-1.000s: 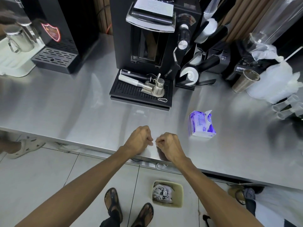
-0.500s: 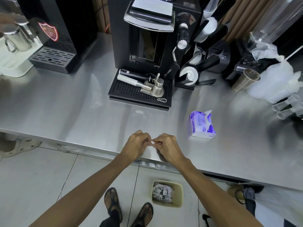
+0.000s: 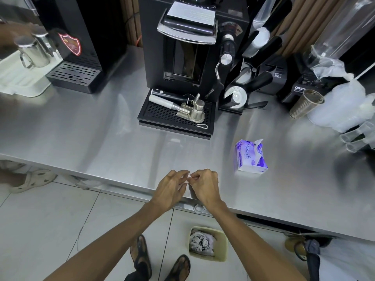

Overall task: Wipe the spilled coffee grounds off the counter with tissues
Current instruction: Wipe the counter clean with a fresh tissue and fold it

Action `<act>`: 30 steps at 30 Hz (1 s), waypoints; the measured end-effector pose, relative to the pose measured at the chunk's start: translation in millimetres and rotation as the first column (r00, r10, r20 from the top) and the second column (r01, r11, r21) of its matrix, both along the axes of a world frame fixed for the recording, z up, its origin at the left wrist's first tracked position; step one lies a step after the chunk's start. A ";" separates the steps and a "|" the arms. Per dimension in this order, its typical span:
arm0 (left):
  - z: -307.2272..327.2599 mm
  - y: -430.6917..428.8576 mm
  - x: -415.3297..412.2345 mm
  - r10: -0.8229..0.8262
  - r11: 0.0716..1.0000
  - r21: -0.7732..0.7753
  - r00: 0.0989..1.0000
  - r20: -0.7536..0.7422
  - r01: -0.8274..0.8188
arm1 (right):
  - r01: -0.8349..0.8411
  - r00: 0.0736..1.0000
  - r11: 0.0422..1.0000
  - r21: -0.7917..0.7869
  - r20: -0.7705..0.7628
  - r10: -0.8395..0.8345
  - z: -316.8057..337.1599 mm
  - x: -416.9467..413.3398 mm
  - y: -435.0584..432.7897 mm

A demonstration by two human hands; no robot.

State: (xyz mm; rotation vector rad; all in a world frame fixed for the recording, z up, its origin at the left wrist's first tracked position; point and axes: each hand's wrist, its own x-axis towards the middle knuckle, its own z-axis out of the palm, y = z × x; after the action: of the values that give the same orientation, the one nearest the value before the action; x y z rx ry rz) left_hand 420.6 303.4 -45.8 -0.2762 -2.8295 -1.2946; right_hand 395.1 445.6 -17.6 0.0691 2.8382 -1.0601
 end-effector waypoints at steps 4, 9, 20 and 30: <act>-1.9 4.1 3.5 0.052 0.999 0.004 0.997 0.048 -0.052 | 0.033 0.999 0.999 -0.019 0.010 -0.032 2.4 2.4 -3.5; 2.7 14.0 0.7 0.159 0.987 -0.002 0.987 0.018 -0.159 | -0.056 0.998 0.998 -0.007 0.025 0.056 2.5 1.6 0.2; 7.1 18.5 4.9 0.157 0.988 0.004 0.987 -0.031 -0.157 | -0.252 0.966 0.967 0.024 -0.052 0.253 6.4 -11.4 16.0; 12.9 14.3 -4.8 0.282 0.959 -0.003 0.959 0.027 -0.282 | -0.342 0.938 0.939 0.038 -0.040 0.343 3.5 -11.0 21.9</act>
State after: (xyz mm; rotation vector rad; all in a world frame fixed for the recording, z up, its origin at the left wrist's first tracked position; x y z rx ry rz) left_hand 415.8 317.6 -32.9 0.1425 -2.7586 -1.2457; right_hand 384.1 467.6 -14.0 -0.4380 2.7628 -0.9511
